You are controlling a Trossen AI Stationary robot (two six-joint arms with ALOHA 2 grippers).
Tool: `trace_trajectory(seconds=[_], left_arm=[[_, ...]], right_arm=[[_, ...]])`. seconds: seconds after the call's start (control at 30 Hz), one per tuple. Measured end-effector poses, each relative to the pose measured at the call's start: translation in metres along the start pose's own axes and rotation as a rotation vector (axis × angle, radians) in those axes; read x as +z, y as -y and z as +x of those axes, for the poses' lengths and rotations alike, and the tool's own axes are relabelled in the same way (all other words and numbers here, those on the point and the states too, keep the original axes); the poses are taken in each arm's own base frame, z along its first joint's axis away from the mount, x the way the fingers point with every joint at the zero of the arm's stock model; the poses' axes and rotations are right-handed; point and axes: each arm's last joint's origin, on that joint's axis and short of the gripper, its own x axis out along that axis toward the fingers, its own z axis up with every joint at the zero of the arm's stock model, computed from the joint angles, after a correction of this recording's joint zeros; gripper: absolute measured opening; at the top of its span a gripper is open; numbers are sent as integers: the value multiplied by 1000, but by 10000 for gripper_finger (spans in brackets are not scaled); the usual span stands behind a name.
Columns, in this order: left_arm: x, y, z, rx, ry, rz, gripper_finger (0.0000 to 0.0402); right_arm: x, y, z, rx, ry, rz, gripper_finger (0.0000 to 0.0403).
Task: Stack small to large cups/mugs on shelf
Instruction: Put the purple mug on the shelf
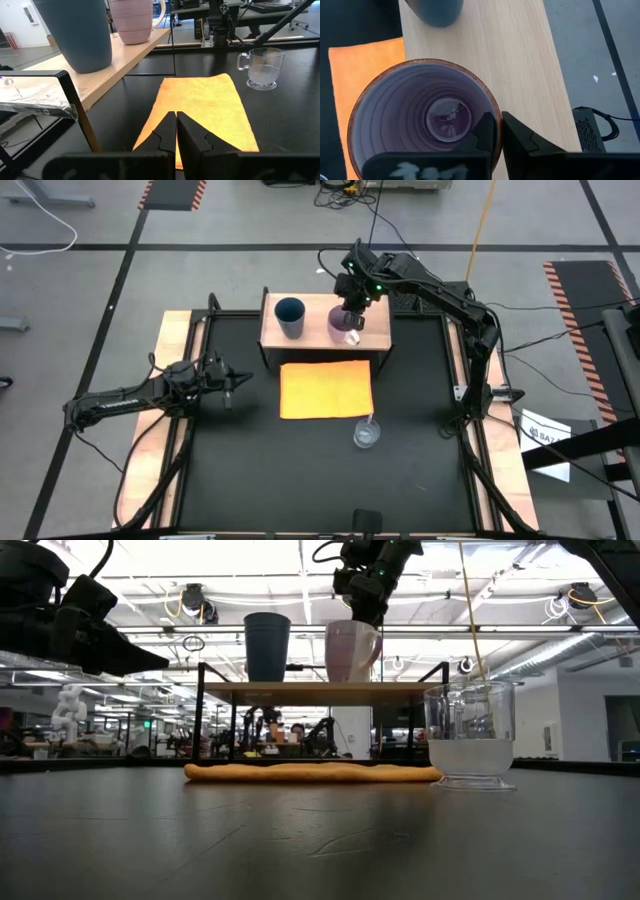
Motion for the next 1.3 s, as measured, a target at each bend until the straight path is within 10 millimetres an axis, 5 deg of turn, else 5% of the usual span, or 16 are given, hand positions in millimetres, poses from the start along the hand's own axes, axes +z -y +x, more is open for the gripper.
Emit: trace_trajectory(seconds=[1.3], left_arm=[[0,0,0,-1,0,3,17]], right_arm=[[-2,-4,0,19,-29,2,26]])
